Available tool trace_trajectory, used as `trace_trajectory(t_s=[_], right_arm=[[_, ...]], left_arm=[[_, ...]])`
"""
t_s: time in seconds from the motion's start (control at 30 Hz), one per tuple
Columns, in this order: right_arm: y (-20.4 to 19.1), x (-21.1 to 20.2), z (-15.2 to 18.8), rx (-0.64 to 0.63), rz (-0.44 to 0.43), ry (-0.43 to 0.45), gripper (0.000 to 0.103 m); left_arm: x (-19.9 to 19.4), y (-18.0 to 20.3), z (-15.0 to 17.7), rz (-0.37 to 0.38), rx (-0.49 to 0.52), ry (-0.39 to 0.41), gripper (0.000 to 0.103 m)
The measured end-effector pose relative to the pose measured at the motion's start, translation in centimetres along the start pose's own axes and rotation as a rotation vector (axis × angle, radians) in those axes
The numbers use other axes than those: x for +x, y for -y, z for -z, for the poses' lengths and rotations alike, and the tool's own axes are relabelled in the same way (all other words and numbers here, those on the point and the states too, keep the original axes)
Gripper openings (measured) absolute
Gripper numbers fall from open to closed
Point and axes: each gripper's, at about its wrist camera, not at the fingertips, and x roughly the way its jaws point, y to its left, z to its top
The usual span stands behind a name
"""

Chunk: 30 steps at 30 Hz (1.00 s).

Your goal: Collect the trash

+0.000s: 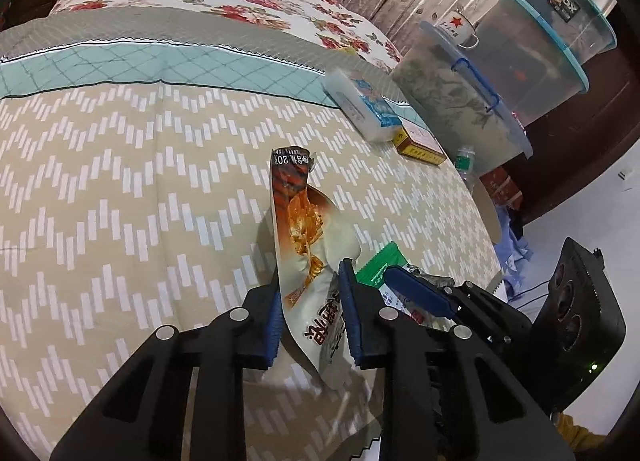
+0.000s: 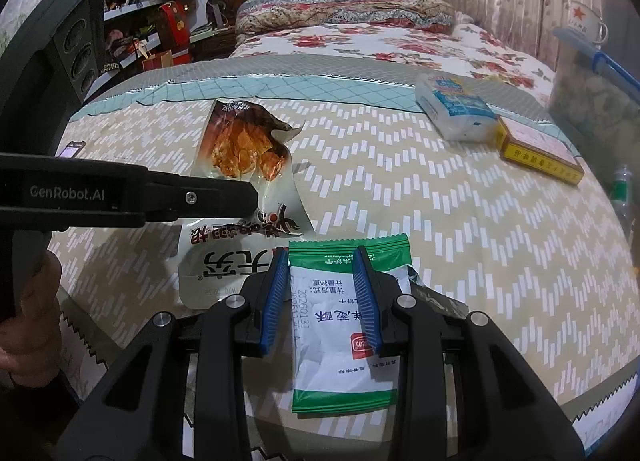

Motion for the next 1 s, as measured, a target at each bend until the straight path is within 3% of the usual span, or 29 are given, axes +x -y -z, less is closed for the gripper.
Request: trace_trajectory(t_s=[0.23,0.33,0.63,0.8,1.0], right_arm=[[0.3,-0.3,0.0,0.016,-0.011,0.016,0.038],[0.7,-1.0,0.1,0.035,-0.021,0.062,0.052],[1.7,-3.5,0.3,0.076,-0.01,0.165,0.063],[4.2,-5.6,0.0,0.158,0.036,0.23,0.071],[7.4,-5.8,0.4,0.286,0.036,0.207,0.071]], left_arm=[[-0.4,-1.1,0.1,0.008,-0.022,-0.002,0.024],[-0.8,-2.0,0.1,0.009,-0.044,0.002,0.024],[-1.4,-2.6,0.2,0.002,-0.053,0.016,0.024],[-1.4,-2.6,0.2,0.001,-0.051,0.019,0.024],[-1.4,-2.5,0.2,-0.002,-0.047,0.018,0.024]])
